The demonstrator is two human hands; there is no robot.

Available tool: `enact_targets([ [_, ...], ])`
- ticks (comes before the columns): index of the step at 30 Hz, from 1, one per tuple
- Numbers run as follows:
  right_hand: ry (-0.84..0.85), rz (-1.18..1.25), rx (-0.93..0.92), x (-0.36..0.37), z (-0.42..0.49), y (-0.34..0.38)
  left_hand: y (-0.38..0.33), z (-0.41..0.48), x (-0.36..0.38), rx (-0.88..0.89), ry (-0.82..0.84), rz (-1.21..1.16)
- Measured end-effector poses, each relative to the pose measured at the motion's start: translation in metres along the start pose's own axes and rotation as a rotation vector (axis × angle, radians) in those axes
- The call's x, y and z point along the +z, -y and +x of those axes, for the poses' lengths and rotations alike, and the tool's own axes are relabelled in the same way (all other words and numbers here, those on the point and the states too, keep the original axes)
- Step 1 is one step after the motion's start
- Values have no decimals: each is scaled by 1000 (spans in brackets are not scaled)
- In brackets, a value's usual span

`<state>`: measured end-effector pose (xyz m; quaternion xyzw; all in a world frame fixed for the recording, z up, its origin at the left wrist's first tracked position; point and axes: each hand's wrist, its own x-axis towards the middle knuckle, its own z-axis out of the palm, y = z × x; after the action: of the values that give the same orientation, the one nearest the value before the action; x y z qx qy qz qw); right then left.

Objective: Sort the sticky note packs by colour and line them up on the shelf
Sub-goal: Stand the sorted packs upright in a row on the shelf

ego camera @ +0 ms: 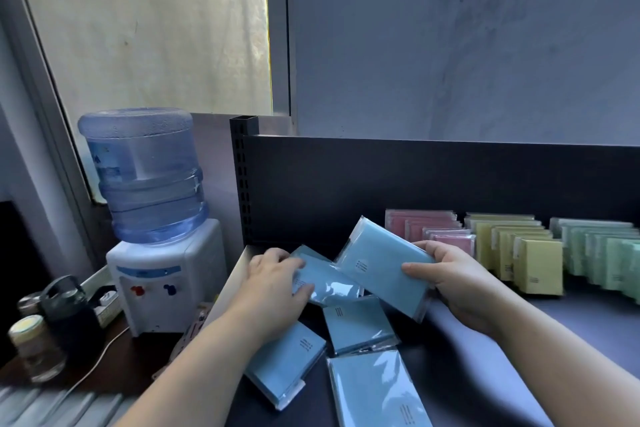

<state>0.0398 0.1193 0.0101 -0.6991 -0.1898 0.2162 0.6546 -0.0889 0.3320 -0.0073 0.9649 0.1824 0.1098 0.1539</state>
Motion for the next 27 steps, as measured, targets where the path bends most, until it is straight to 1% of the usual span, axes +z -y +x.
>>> enact_targets([
  [2, 14, -20, 17, 4, 2, 2, 3, 7, 1, -109, 6, 18],
  [4, 40, -59, 33, 11, 7, 6, 6, 12, 2, -146, 45, 6],
  [8, 136, -152, 32, 35, 19, 13, 12, 15, 2, -184, 53, -152],
  [10, 185, -298, 31, 49, 25, 11, 17, 16, 5, -200, 57, -244],
  [12, 197, -472, 27, 58, 31, 9, 23, 16, 6, -194, 58, -376],
  [14, 231, -588, 52, 62, 34, 8, 28, 15, 6, -191, 61, -539],
  [16, 266, -642, 80, 63, 34, 9, 34, 15, 5, -233, 62, -723],
  [18, 270, -667, 78, 63, 35, 13, 38, 18, 6, -306, 39, -850],
  [19, 267, -689, 60, 64, 34, 17, 38, 19, 5, -324, 9, -870],
  [21, 250, -759, -3, 67, 32, 25, 35, 18, 4, -299, -64, -845],
  [23, 224, -819, -101, 73, 29, 35, 31, 16, 3, -208, -123, -873],
  [24, 220, -835, -171, 76, 28, 38, 29, 14, 2, -151, -141, -927],
  [26, 226, -871, -321, 83, 26, 45, 28, 13, 1, -76, -131, -1022],
  [27, 231, -885, -379, 86, 25, 48, 28, 14, 1, -71, -114, -1033],
])
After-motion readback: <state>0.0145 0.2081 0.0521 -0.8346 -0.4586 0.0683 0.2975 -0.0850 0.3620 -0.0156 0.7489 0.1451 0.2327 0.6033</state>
